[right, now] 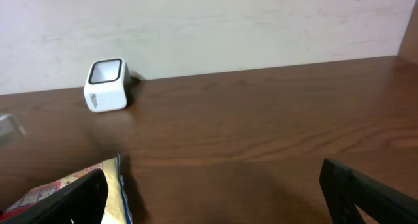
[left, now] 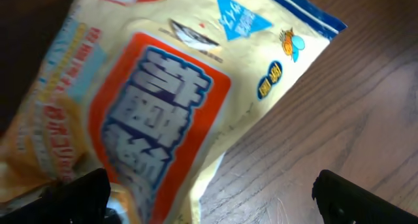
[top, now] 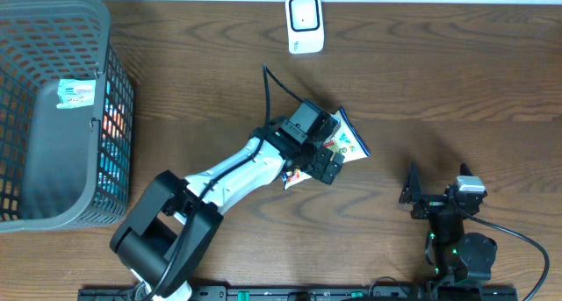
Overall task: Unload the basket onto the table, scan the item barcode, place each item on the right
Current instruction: 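Lift the snack bag out and lower it onto the table center, then open the left gripper and move it back over the basket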
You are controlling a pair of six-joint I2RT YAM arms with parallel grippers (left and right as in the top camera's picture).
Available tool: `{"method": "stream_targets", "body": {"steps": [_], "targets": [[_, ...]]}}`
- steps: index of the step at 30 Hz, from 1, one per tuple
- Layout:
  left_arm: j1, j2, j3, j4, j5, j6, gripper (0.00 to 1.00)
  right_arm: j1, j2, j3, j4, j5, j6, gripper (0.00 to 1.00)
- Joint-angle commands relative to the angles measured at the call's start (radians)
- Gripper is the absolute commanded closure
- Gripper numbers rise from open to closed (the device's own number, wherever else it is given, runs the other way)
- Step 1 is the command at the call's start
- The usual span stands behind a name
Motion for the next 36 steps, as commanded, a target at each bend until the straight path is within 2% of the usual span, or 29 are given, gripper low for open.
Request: {"method": "stream_targets", "body": {"steps": [1,8,17,20,22,28,36], "targets": [[0.032,-0.081,0.016,0.000,-0.004,0.002,0.00,-0.004,-0.002,-0.002,-0.002,0.009,-0.016,0.01],[0.100,-0.299,0.026,-0.010,-0.011,0.002,0.00,-0.004,-0.002,-0.002,-0.002,0.009,-0.016,0.01],[0.261,-0.600,0.027,-0.038,-0.278,0.002,0.01,-0.004,-0.002,-0.002,-0.002,0.009,-0.016,0.01],[0.337,-0.679,0.027,-0.040,-0.326,0.002,0.01,-0.004,-0.002,-0.002,-0.002,0.009,-0.016,0.01],[0.435,-0.753,0.027,-0.040,-0.344,0.002,0.01,-0.004,-0.002,-0.002,-0.002,0.009,-0.016,0.01],[0.639,-0.829,0.057,-0.055,-0.343,0.003,0.01,-0.004,-0.002,-0.002,-0.003,0.009,-0.016,0.01],[0.914,-0.780,0.246,-0.186,-0.343,0.051,0.02,-0.004,-0.002,-0.002,-0.002,0.009,-0.016,0.01]]}}
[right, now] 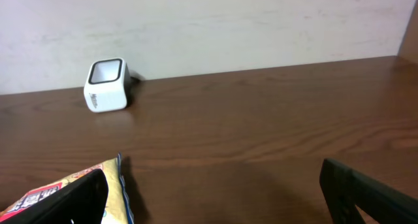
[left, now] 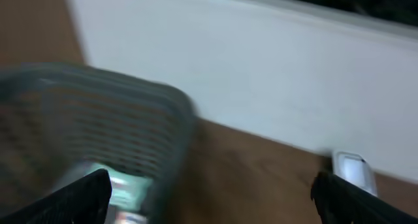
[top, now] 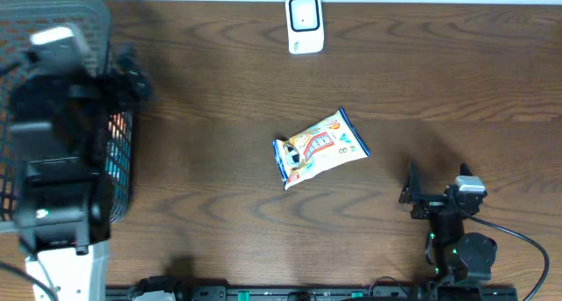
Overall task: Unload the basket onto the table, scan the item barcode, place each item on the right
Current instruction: 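Open the left gripper and move it back over the basket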
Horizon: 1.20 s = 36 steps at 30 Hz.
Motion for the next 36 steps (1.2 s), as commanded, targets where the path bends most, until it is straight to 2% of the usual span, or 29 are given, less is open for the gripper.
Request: {"method": "stream_targets", "body": {"steps": [1,5,8,15,23,36], "targets": [[0.117,0.043,0.107,-0.067,-0.013,0.037,0.02,-0.004,-0.002,-0.002,-0.002,0.009,-0.016,0.01],[0.258,0.118,0.173,-0.177,0.006,0.035,0.02,-0.004,-0.002,-0.002,-0.002,0.009,-0.016,0.01],[0.354,0.172,0.179,-0.241,0.084,0.033,0.02,-0.004,-0.002,-0.002,-0.002,0.009,-0.016,0.01],[0.480,0.317,0.179,-0.389,0.238,0.070,0.02,-0.004,-0.002,-0.002,-0.002,0.009,-0.016,0.01],[0.496,0.431,0.178,-0.492,0.243,0.232,0.02,-0.004,-0.002,-0.002,-0.002,0.009,-0.016,0.01],[0.496,0.645,0.126,-0.635,0.243,0.258,0.02,-0.004,-0.002,-0.002,-0.002,0.009,-0.016,0.01]]}}
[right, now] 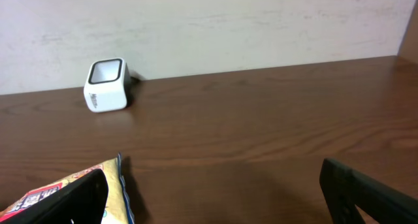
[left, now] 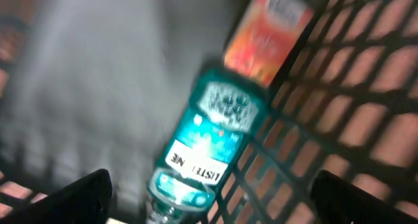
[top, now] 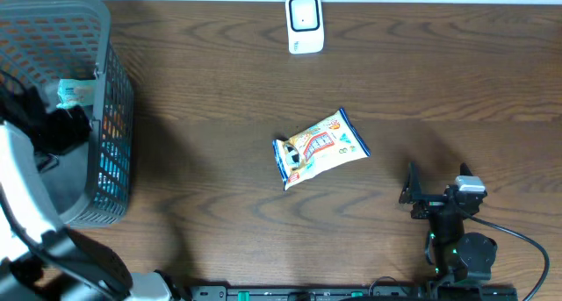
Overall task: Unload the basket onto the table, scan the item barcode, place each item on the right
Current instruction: 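Open the left gripper and move it back over the basket, then grasp the teal Listerine bottle in the basket with the left gripper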
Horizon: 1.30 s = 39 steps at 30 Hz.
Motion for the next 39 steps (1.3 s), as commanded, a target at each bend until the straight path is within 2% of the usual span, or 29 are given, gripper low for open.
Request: {"method": "stream_targets", "body": {"steps": [1,13,33,39], "targets": [[0.005,0.075,-0.023,-0.042,0.005,0.029,0.02,-0.004,-0.002,-0.002,-0.002,0.009,-0.016,0.01],[0.005,0.178,-0.064,-0.054,-0.022,0.029,0.02,-0.004,-0.002,-0.002,-0.002,0.009,-0.016,0.01],[0.005,0.178,-0.369,0.356,-0.068,0.028,0.02,-0.004,-0.002,-0.002,-0.002,0.009,-0.016,0.01],[0.005,0.178,-0.393,0.388,-0.091,-0.016,0.02,-0.004,-0.002,-0.002,-0.002,0.009,-0.016,0.01]]}}
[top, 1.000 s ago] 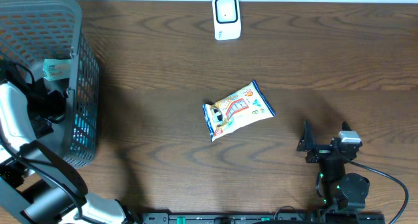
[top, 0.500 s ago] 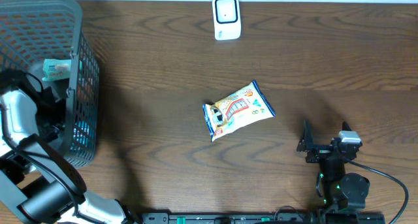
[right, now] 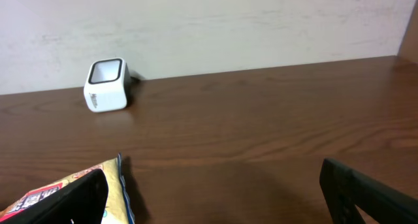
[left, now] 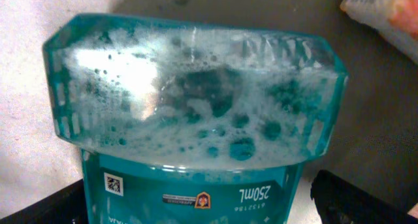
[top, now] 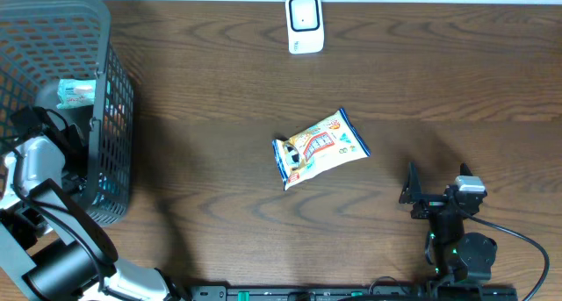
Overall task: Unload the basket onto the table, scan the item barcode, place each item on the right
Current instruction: 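Grasp the teal Listerine bottle in the basket with the left gripper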
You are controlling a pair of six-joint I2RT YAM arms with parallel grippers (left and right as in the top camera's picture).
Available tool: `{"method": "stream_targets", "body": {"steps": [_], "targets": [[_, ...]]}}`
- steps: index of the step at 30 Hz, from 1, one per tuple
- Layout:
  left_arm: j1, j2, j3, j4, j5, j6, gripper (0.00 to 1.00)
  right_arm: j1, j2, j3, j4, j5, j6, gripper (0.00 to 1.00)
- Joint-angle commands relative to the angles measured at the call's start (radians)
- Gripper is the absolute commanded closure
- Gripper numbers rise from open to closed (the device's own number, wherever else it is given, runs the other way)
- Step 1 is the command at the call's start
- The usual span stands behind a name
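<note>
A teal mouthwash bottle (left: 196, 119), foamy inside and with a small square code on its label, fills the left wrist view. My left gripper (left: 209, 201) is open, and the bottle lies between its fingers (left: 362, 201). In the overhead view the left arm (top: 35, 161) reaches down into the grey basket (top: 105, 38). The white scanner (top: 305, 23) stands at the table's far edge. A yellow snack bag (top: 320, 147) lies mid-table. My right gripper (right: 215, 198) rests open near the front right, beside the snack bag (right: 114, 185), facing the scanner (right: 106, 85).
The basket holds other goods: a small teal-printed packet (top: 75, 92) and an orange pack (left: 385, 8). Its mesh walls stand close round the left gripper. A pale wall (right: 209, 21) rises behind the scanner.
My left gripper has gone lower in the basket. The mouthwash bottle, then small and some way off, now fills the view between the open fingers. The right arm and snack bag have not moved.
My left gripper stood open over the snack bag mid-table. Then it was away at the left by the basket, with the bag left lying on the table. Then it was above the goods inside the basket, and now it is close down round the mouthwash bottle.
</note>
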Motion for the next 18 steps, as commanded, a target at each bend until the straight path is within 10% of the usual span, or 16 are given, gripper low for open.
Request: {"method": "stream_targets", "body": {"steps": [1,9,18], "targets": [[-0.002,0.029,-0.040,0.000,-0.003,-0.034,0.02,-0.004,-0.002,-0.002,-0.002,0.009,-0.016,0.01],[-0.002,0.029,-0.042,0.010,-0.003,-0.034,0.01,-0.004,-0.002,-0.002,-0.002,0.009,-0.016,0.01],[-0.002,0.029,-0.042,0.010,-0.003,-0.034,0.44,-0.004,-0.002,-0.002,-0.002,0.009,-0.016,0.01]]}}
